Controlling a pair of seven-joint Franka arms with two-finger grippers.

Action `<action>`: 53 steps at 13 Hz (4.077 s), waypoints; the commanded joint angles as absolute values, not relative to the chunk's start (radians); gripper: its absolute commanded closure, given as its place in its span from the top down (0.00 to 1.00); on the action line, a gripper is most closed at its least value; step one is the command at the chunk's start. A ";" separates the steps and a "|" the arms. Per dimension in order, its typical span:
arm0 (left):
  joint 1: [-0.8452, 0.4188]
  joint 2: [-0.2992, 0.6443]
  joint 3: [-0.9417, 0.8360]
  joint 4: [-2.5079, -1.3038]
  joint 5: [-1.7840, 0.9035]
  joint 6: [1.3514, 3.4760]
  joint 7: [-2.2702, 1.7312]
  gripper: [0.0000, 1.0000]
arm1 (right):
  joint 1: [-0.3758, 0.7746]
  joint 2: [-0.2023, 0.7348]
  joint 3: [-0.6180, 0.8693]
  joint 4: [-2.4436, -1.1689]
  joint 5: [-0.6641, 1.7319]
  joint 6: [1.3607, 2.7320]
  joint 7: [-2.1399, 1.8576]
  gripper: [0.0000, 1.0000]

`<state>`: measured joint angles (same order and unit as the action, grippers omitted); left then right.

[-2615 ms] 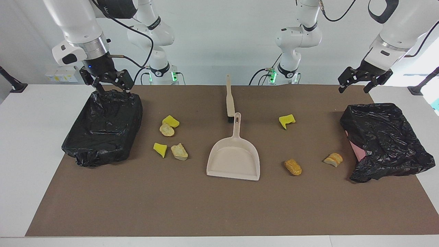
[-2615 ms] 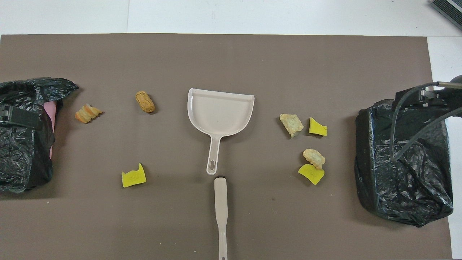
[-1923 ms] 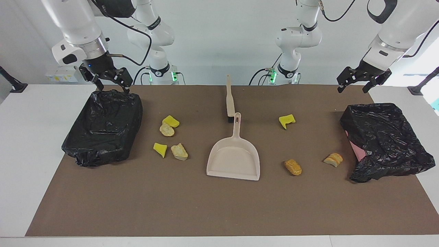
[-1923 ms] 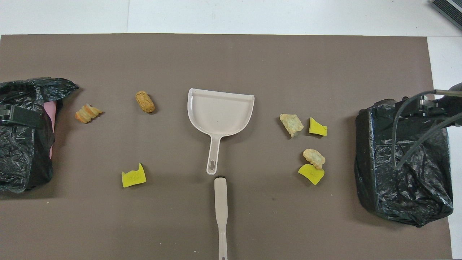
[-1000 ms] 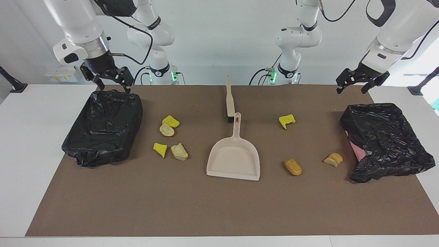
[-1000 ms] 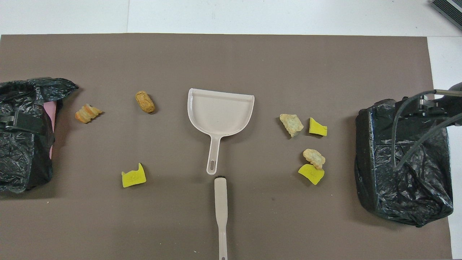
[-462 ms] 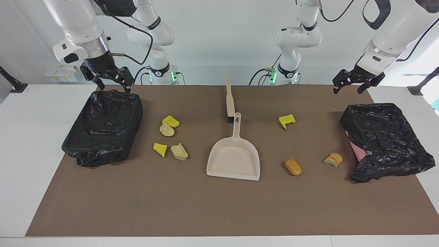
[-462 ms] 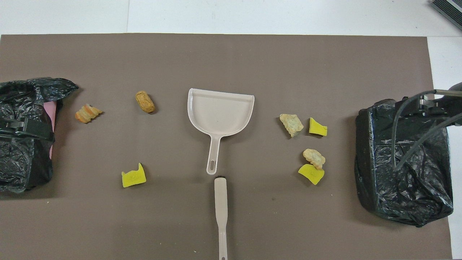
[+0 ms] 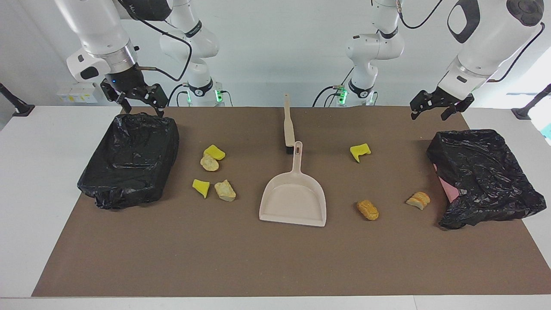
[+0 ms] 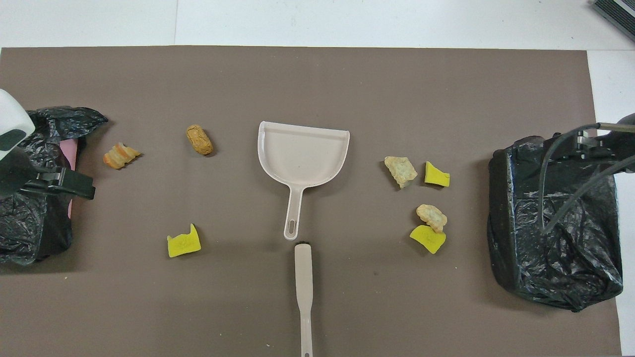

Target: Sweep and dump trash in bin

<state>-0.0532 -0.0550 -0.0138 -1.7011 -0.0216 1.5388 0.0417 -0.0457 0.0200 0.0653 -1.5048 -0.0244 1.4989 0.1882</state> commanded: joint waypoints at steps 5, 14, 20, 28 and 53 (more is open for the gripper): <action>-0.107 -0.091 -0.003 -1.764 -0.055 1.597 0.040 1.00 | -0.064 0.009 0.069 -1.508 -0.018 1.502 0.163 1.00; -0.478 -0.230 -0.005 -2.184 -0.113 1.851 -0.184 1.00 | -0.008 -0.051 0.075 -1.661 -0.018 1.655 0.247 1.00; -0.787 -0.215 -0.005 -2.359 -0.114 2.069 -0.463 1.00 | 0.165 0.052 0.080 -1.695 -0.020 1.800 0.478 1.00; -1.015 -0.161 -0.005 -2.494 -0.130 2.362 -0.672 1.00 | 0.455 0.366 0.080 -1.631 -0.024 2.063 0.791 1.00; -0.898 -0.160 0.005 -2.422 -0.158 2.156 -0.764 0.00 | 0.545 0.502 0.075 -1.572 -0.126 2.140 0.557 0.00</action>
